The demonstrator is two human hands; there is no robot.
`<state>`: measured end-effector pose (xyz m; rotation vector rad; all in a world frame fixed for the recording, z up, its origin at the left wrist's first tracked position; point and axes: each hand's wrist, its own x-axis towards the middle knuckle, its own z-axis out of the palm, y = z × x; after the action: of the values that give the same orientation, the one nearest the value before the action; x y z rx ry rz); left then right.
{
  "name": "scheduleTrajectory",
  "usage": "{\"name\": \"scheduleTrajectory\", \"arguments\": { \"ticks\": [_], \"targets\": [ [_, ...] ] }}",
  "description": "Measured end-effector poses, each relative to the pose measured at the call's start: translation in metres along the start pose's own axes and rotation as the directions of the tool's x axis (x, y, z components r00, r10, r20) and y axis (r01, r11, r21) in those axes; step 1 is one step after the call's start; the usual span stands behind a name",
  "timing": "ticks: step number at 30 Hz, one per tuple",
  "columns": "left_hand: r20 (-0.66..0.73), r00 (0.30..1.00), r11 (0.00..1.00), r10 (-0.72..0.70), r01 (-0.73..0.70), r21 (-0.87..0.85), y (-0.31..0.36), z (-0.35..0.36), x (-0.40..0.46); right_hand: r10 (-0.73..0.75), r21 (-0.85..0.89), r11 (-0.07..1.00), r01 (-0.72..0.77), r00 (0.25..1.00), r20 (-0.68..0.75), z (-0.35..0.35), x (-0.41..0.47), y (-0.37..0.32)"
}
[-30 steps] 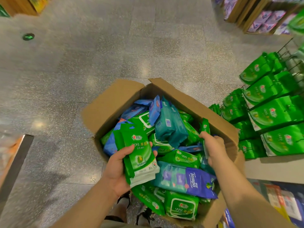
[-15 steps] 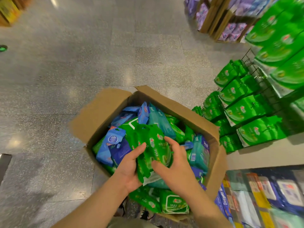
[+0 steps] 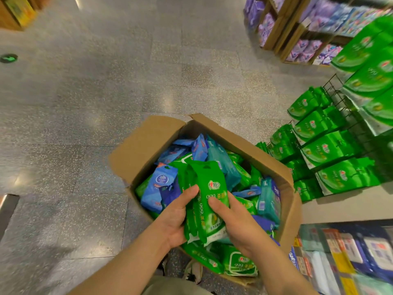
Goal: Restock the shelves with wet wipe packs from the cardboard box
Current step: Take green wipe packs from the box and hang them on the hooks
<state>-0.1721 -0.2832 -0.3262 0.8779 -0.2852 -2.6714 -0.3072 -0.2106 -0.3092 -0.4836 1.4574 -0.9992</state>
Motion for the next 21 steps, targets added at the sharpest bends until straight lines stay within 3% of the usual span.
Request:
{"name": "scheduleTrajectory", "arguments": {
  "ticks": [3,6,8,10,13,15,18,21],
  "targets": [
    [-0.037,0.998,0.992,0.054,-0.049,0.115,0.009,0.001,0.000,-0.045,-0.021,0.999,0.044,0.997,-0.069,0.008,0.003,-0.003],
    [-0.126,0.980,0.963,0.155,-0.121,0.241,0.017,-0.005,0.000,-0.155,-0.268,0.957,0.110,0.976,-0.151,0.016,0.006,-0.003],
    [-0.158,0.975,0.955,0.156,-0.108,0.277,0.019,-0.010,-0.002,-0.211,-0.373,0.913,0.166,0.974,-0.082,0.020,0.006,-0.002],
    [-0.203,0.967,0.953,0.156,-0.093,0.288,0.020,-0.017,-0.003,-0.214,-0.323,0.922,0.214,0.976,0.035,0.020,0.006,0.003],
    [-0.265,0.954,0.964,0.142,-0.073,0.255,0.026,-0.027,-0.003,-0.117,-0.160,0.981,0.108,0.992,-0.047,0.012,0.005,0.018],
    [-0.291,0.944,0.967,0.157,-0.088,0.238,0.035,-0.034,-0.002,-0.026,-0.239,0.971,-0.022,0.980,-0.199,0.005,0.006,0.039],
    [-0.312,0.932,0.967,0.185,-0.116,0.225,0.050,-0.045,0.000,0.083,-0.577,0.792,-0.199,0.972,-0.221,-0.005,0.009,0.084],
    [-0.308,0.928,0.961,0.208,-0.135,0.242,0.061,-0.053,0.003,0.079,-0.754,0.629,-0.187,0.981,-0.177,-0.004,0.015,0.103]
  ]
}}
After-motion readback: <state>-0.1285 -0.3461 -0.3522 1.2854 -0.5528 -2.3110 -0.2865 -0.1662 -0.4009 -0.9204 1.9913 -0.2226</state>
